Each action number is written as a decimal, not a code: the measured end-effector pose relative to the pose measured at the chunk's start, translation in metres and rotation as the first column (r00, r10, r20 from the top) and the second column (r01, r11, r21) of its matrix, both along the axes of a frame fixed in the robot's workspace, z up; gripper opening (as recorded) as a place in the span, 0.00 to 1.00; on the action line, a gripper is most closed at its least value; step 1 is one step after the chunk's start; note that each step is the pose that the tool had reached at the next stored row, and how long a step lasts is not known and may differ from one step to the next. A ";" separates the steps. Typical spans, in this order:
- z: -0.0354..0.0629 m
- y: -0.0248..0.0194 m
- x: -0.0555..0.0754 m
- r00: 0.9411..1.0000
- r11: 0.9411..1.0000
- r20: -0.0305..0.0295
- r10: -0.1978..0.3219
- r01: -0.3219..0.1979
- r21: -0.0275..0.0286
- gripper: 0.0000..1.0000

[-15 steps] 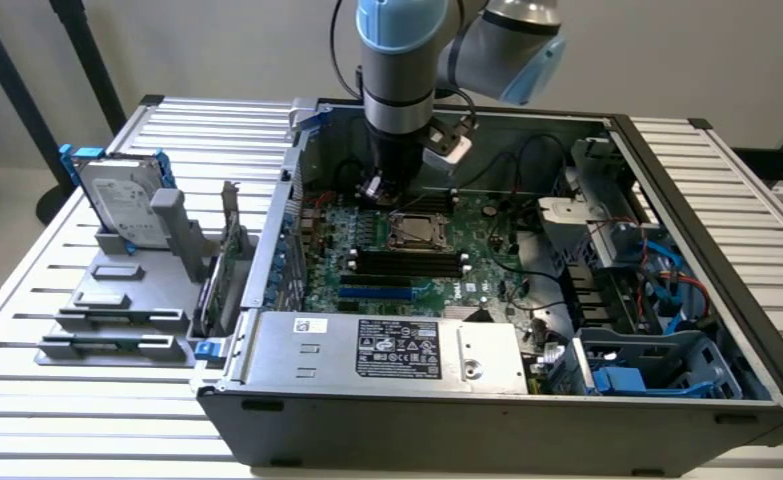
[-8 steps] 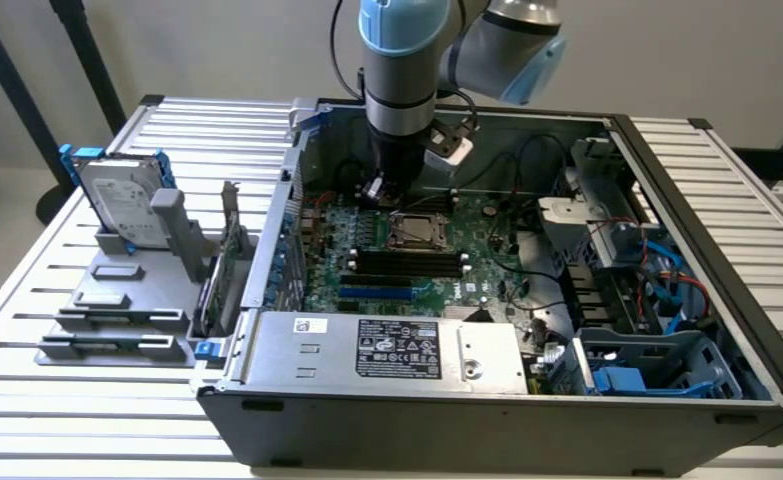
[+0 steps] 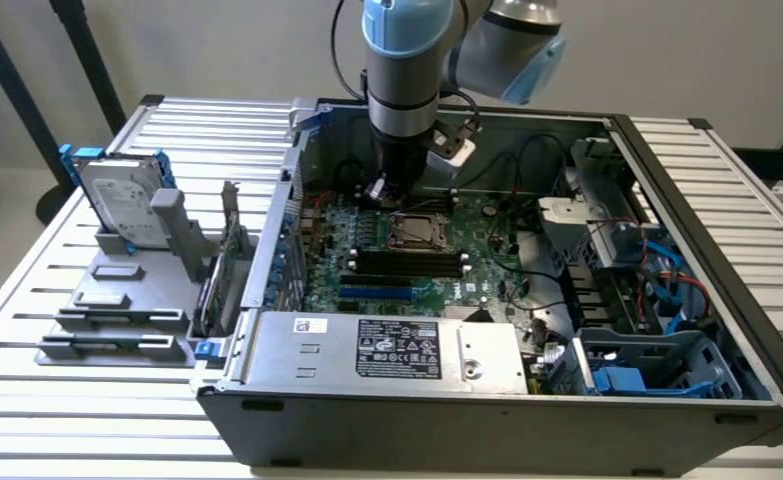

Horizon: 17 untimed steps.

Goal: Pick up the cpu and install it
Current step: 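Install the first cpu locking lever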

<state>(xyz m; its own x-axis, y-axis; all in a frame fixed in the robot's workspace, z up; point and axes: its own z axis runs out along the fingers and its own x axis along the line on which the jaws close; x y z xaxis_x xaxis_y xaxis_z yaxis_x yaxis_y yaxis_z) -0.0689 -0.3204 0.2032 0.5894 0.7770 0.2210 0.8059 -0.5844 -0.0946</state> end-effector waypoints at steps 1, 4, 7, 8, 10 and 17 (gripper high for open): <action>-0.0001 0.0001 0.000 1.000 1.000 0.000 0.000 0.000 0.000 0.11; -0.0003 0.0007 0.000 1.000 1.000 0.000 -0.002 0.002 0.000 0.11; -0.0004 0.0013 0.000 1.000 1.000 0.000 -0.004 0.004 0.000 0.11; -0.0006 0.0014 0.000 1.000 1.000 0.000 -0.005 0.005 0.000 0.11; -0.0007 0.0016 0.000 1.000 1.000 0.000 -0.007 0.007 0.000 0.11; -0.0017 0.0017 0.002 1.000 1.000 0.000 -0.011 0.011 0.000 0.11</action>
